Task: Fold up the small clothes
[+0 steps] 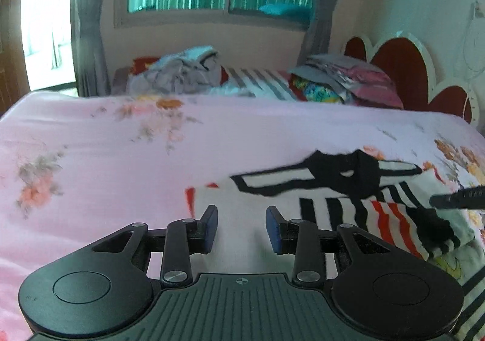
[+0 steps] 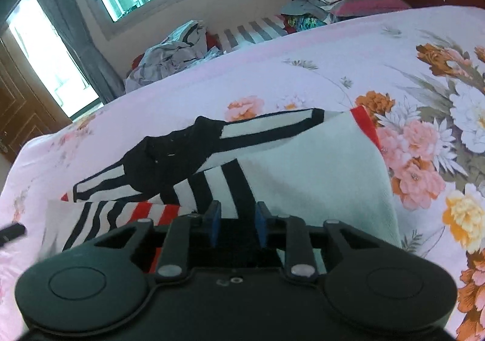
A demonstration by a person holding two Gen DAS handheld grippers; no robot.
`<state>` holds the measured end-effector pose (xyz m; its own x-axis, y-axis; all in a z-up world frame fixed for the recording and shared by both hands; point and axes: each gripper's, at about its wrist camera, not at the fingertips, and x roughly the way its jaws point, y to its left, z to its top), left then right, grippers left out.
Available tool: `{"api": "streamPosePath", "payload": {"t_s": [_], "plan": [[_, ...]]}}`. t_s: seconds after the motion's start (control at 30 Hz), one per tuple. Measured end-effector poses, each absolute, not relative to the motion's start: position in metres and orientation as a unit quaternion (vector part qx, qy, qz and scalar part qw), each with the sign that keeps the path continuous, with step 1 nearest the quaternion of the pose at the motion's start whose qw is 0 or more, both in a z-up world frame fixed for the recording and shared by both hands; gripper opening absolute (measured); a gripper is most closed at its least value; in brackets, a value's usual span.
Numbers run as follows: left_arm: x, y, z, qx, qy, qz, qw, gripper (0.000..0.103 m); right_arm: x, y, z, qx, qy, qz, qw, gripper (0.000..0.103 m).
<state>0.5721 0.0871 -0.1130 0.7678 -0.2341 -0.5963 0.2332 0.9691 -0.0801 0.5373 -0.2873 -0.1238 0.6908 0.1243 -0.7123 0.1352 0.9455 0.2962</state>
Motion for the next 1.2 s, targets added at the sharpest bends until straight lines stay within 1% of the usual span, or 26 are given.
{"api": "streamPosePath", "payload": {"t_s": [0.17, 0.23, 0.3, 0.43, 0.53, 0.57, 0.6, 0.63, 0.67, 0.7, 0.73, 0.83, 0.93, 0.97, 1.0, 1.03, 1.07, 1.1, 1.13, 1.2], "plan": [[0.590, 0.078, -0.121, 0.004, 0.334, -0.137, 0.933, 0.035, 0.537, -0.268, -0.122, 0.152, 0.380, 0.025, 0.912, 0.024], [0.610, 0.064, -0.136, 0.000, 0.353, -0.143, 0.925, 0.036, 0.547, -0.251, -0.122, 0.142, 0.384, 0.031, 0.912, 0.021], [0.629, 0.050, -0.150, 0.020, 0.365, -0.134, 0.921, 0.036, 0.559, -0.232, -0.123, 0.141, 0.384, 0.055, 0.911, 0.018], [0.644, 0.040, -0.157, 0.042, 0.366, -0.121, 0.922, 0.037, 0.589, -0.189, -0.125, 0.129, 0.381, 0.099, 0.910, 0.018], [0.651, 0.047, -0.165, 0.028, 0.380, -0.118, 0.917, 0.038, 0.606, -0.154, -0.129, 0.108, 0.384, 0.139, 0.907, 0.016], [0.651, 0.050, -0.167, 0.031, 0.380, -0.116, 0.917, 0.039, 0.610, -0.144, -0.132, 0.100, 0.386, 0.148, 0.905, 0.016], [0.652, 0.054, -0.169, 0.029, 0.381, -0.115, 0.917, 0.044, 0.614, -0.134, -0.135, 0.092, 0.389, 0.154, 0.903, 0.017], [0.653, 0.057, -0.170, 0.025, 0.381, -0.115, 0.917, 0.046, 0.617, -0.129, -0.139, 0.090, 0.394, 0.156, 0.901, 0.018], [0.653, 0.061, -0.172, 0.021, 0.381, -0.117, 0.917, 0.047, 0.619, -0.125, -0.145, 0.087, 0.404, 0.158, 0.897, 0.018], [0.655, 0.066, -0.174, 0.019, 0.380, -0.115, 0.918, 0.047, 0.621, -0.123, -0.154, 0.068, 0.418, 0.146, 0.894, 0.012], [0.657, 0.071, -0.176, 0.014, 0.380, -0.114, 0.918, 0.046, 0.618, -0.125, -0.158, 0.051, 0.413, 0.129, 0.900, 0.000], [0.659, 0.084, -0.179, 0.001, 0.379, -0.122, 0.917, 0.046, 0.607, -0.147, -0.155, 0.069, 0.403, 0.099, 0.907, 0.000], [0.658, 0.078, -0.177, 0.018, 0.380, -0.115, 0.917, 0.047, 0.604, -0.146, -0.152, 0.050, 0.406, 0.097, 0.908, 0.000], [0.653, 0.069, -0.169, 0.040, 0.377, -0.103, 0.920, 0.047, 0.602, -0.141, -0.148, 0.039, 0.406, 0.097, 0.908, 0.000], [0.644, 0.061, -0.161, 0.062, 0.361, -0.101, 0.925, 0.047, 0.600, -0.137, -0.143, 0.028, 0.401, 0.099, 0.910, 0.012], [0.634, 0.052, -0.154, 0.070, 0.347, -0.109, 0.929, 0.050, 0.597, -0.132, -0.140, 0.020, 0.390, 0.105, 0.915, 0.030], [0.626, 0.045, -0.151, 0.062, 0.345, -0.124, 0.928, 0.053, 0.593, -0.129, -0.137, 0.012, 0.383, 0.109, 0.917, 0.034], [0.618, 0.035, -0.149, 0.054, 0.346, -0.140, 0.926, 0.057, 0.591, -0.128, -0.137, 0.013, 0.386, 0.110, 0.916, 0.032], [0.609, 0.024, -0.150, 0.055, 0.345, -0.148, 0.925, 0.057, 0.589, -0.132, -0.140, 0.023, 0.396, 0.109, 0.911, 0.028], [0.595, 0.012, -0.156, 0.052, 0.349, -0.147, 0.924, 0.057, 0.584, -0.142, -0.143, 0.042, 0.411, 0.103, 0.905, 0.023]]}}
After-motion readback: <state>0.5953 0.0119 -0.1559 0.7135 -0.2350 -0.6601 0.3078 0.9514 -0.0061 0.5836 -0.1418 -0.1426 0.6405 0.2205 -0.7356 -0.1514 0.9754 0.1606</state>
